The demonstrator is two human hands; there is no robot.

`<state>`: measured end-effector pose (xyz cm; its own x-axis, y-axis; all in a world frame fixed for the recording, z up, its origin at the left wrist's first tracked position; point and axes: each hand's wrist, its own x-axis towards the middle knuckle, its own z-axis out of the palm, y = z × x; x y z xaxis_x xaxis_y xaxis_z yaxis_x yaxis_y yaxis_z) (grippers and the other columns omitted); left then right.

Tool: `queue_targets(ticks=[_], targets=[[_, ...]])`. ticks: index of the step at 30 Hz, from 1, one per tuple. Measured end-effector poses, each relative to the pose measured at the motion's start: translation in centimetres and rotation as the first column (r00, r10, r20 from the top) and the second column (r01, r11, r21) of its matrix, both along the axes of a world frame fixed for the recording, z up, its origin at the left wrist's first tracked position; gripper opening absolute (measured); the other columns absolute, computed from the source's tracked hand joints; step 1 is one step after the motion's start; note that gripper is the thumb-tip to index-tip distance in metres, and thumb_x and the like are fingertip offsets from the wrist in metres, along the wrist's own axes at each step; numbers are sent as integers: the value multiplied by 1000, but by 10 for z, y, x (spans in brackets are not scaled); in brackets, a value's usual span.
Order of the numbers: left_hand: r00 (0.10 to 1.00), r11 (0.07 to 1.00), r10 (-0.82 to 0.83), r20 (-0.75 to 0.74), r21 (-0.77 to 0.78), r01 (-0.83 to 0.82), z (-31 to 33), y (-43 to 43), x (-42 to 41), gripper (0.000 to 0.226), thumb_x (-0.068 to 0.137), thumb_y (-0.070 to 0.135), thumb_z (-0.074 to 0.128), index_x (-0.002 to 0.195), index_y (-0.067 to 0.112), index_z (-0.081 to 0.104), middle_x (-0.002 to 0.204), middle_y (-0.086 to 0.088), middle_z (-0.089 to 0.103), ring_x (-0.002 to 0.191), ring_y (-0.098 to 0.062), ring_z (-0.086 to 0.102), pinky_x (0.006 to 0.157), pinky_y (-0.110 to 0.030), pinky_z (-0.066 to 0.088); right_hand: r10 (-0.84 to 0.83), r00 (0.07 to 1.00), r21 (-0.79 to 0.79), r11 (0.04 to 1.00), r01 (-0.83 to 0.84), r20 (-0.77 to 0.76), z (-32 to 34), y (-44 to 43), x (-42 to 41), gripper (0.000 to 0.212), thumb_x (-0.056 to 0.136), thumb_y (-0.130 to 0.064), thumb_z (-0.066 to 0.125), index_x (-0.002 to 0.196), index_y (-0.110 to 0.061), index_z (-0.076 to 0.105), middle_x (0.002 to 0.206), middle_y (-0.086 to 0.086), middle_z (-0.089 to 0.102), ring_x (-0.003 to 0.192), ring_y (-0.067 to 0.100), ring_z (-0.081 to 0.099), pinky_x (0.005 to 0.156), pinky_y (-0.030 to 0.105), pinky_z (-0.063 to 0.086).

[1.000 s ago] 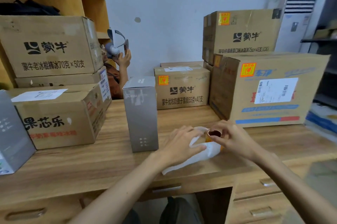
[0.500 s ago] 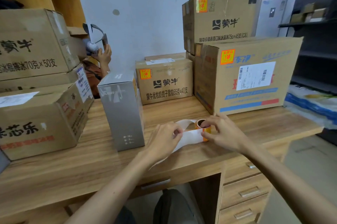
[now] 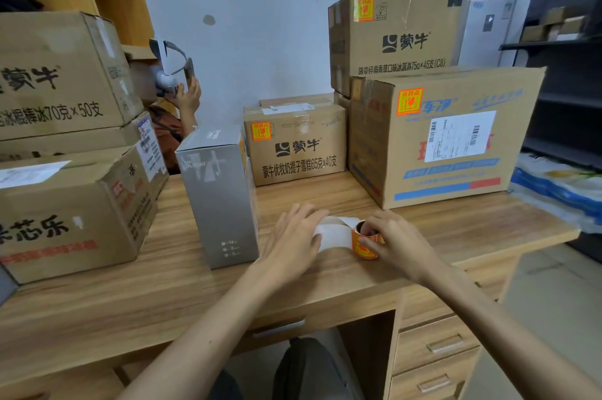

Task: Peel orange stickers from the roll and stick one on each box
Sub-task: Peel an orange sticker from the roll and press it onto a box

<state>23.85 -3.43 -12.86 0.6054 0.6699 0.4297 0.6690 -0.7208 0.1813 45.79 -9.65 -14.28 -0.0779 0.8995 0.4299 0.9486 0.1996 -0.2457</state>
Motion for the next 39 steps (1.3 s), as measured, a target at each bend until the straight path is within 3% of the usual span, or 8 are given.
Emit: queue_targets(ticks=[5, 8, 12, 15, 18, 29, 35, 39], targets=[[981, 975, -178, 76, -120, 186, -2, -6, 26, 63, 96, 8, 56, 155, 24, 38, 159, 8, 36, 146, -10, 27, 119, -32, 23, -13, 1000, 39, 999, 12, 21, -4, -4, -4, 10, 92, -34, 65, 96, -25, 62, 93, -14, 49, 91, 15, 52, 70, 28, 36], [966, 957, -206, 153, -174, 232, -9, -6, 35, 61, 96, 8, 56, 153, 23, 41, 157, 6, 42, 144, -13, 34, 120, -33, 26, -25, 1000, 51, 998, 24, 15, -2, -8, -3, 12, 91, -36, 66, 94, -24, 62, 92, -11, 54, 87, 16, 54, 69, 29, 38], [953, 957, -171, 249, -187, 221, -18, -5, 33, 42, 97, 13, 56, 138, 24, 57, 121, 9, 64, 114, -11, 50, 103, -34, 41, -48, 999, 45, 998, 49, -23, -4, -13, -1, 18, 91, -42, 65, 94, -25, 62, 94, -8, 60, 87, 13, 56, 73, 35, 49], [952, 960, -178, 250, -169, 224, -19, -4, 31, 19, 96, 12, 58, 109, 22, 69, 103, 13, 62, 98, -9, 49, 89, -30, 43, -32, 996, 38, 999, 35, -83, -3, -13, -3, 19, 90, -37, 68, 99, -21, 65, 98, -7, 61, 89, 12, 57, 74, 35, 50], [957, 962, -175, 232, -169, 216, -17, -3, 28, 11, 98, 14, 59, 99, 20, 68, 93, 22, 52, 94, -4, 44, 80, -16, 35, -3, 989, 45, 999, 10, -150, -5, -13, -6, 18, 89, -30, 70, 102, -17, 67, 100, -7, 60, 87, 10, 57, 73, 29, 47], [966, 960, -136, 220, -212, 183, -13, -1, 16, 12, 102, 19, 56, 105, 17, 67, 99, 12, 53, 96, -5, 45, 78, -12, 32, -67, 985, 64, 995, 78, -161, -9, -10, -12, 15, 92, -24, 67, 105, -15, 66, 106, -2, 61, 91, 17, 60, 75, 35, 51], [961, 947, -151, 230, -244, 207, -11, -1, 16, 16, 102, 16, 55, 106, 18, 70, 95, 11, 55, 95, -7, 45, 80, -13, 33, -135, 981, 109, 983, 151, -142, -15, -7, -18, 15, 94, -26, 63, 106, -17, 62, 109, -1, 57, 89, 19, 60, 68, 29, 48], [962, 945, -158, 223, -248, 213, -9, -1, 15, 18, 103, 15, 54, 108, 16, 71, 95, 11, 54, 95, -7, 45, 81, -10, 33, -172, 984, 259, 949, 177, -40, -16, -16, -29, 18, 90, -22, 67, 99, -15, 53, 107, 3, 47, 69, 17, 53, 44, 29, 46]])
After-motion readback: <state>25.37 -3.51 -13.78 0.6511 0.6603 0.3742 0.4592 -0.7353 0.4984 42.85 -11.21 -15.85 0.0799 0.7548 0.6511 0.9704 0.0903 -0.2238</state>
